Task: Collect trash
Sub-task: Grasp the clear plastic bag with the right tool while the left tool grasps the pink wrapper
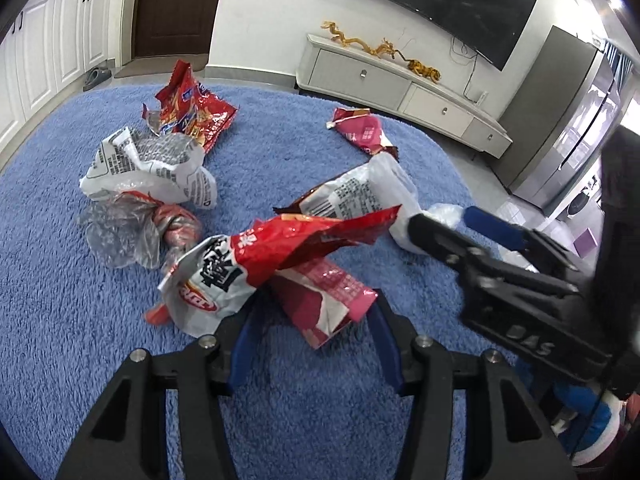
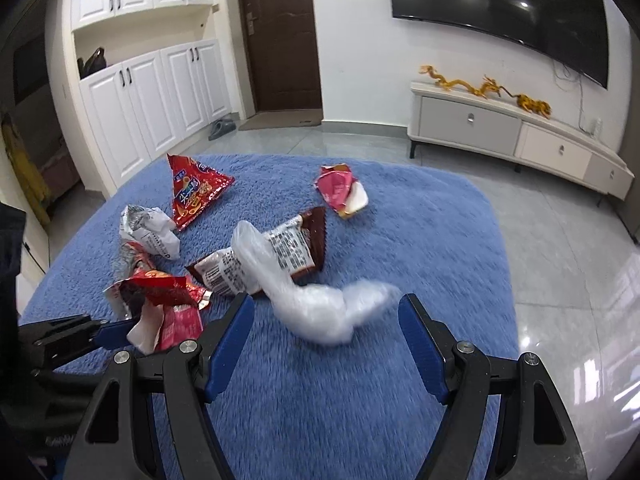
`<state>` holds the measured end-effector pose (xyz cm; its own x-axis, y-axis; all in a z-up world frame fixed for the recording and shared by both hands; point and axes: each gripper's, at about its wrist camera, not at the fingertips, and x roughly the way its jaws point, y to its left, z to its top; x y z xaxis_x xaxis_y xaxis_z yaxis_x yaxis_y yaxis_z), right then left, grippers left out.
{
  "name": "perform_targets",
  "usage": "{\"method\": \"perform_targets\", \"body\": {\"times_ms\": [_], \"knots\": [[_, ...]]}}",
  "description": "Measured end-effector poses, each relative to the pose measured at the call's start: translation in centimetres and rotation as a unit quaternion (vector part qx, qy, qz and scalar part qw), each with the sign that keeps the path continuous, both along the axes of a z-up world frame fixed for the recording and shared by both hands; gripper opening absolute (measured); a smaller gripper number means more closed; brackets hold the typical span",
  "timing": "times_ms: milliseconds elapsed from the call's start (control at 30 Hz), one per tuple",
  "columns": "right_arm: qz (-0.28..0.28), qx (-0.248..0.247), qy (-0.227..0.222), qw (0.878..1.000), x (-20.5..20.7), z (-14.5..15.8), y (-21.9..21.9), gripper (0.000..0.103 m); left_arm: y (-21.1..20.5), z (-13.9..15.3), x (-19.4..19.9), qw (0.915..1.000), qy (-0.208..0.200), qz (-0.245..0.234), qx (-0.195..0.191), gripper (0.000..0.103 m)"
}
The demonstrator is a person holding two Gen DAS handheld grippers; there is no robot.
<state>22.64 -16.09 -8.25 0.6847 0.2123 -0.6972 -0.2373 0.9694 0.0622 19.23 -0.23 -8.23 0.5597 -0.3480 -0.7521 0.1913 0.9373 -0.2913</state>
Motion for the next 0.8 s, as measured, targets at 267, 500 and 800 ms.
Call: {"method": "perform_targets", "body": {"times_ms": [267,500,800], "knots": [[0.003,-0.007,0.023,1.000,1.5,-1.3,0.3,0.048,1.3,-0.2,0.2,0.9997,0.002,0.008,-0.022,0.034],[0.006,-0.003,0.023,1.000,0.5,-1.3,0.0,0.042,2.0,0.3,-1.6,0.9983,0.012,-0.005,-0.057,0.029],[-0.011,0.026,0.022,0.999,-2.8,-1.2,-1.2,0.041,1.0,1.0,-5.2,0.9930,0.026,-0.055,-0.101,0.027]]}}
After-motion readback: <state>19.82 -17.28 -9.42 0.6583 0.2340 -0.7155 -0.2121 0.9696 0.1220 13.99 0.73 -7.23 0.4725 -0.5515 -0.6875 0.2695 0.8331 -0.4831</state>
